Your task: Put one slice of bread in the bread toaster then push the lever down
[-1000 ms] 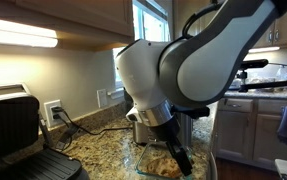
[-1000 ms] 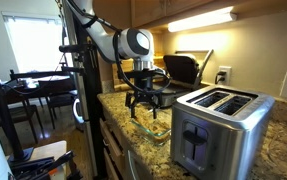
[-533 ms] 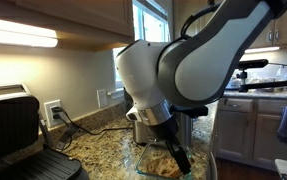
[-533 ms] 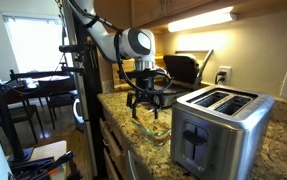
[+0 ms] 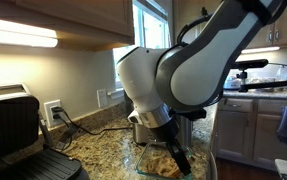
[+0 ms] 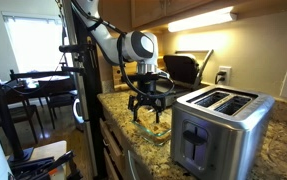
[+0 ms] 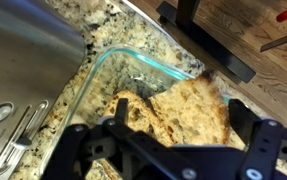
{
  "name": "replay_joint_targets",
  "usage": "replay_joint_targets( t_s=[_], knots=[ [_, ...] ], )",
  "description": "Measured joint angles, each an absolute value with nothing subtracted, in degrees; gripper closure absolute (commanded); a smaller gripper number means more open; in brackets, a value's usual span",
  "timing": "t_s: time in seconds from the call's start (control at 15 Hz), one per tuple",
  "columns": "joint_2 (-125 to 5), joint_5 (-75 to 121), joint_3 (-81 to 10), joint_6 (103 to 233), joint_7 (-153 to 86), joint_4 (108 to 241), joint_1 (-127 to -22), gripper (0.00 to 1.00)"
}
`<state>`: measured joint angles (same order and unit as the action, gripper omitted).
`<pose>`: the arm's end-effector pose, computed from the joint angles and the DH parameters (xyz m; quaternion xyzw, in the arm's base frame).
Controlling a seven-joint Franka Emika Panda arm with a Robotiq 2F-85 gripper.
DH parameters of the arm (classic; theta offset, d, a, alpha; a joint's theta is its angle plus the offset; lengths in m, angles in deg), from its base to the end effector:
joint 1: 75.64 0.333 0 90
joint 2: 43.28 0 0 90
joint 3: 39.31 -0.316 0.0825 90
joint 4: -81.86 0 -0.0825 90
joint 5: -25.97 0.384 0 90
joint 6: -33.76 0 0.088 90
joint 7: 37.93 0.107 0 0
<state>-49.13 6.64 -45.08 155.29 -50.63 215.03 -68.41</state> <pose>0.4730 0.0942 0.2764 0.9264 0.3231 -0.1488 0.1235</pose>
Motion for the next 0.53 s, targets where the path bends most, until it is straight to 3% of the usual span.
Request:
replay_joint_targets(
  t_s=[0.33,0.53],
  knots=[
    [-49.6,6.6,-44.8,155.3,-50.6,214.6,-68.4,0.00],
    [-49.6,6.6,-44.8,155.3,-50.6,214.6,-68.4,0.33]
  ],
)
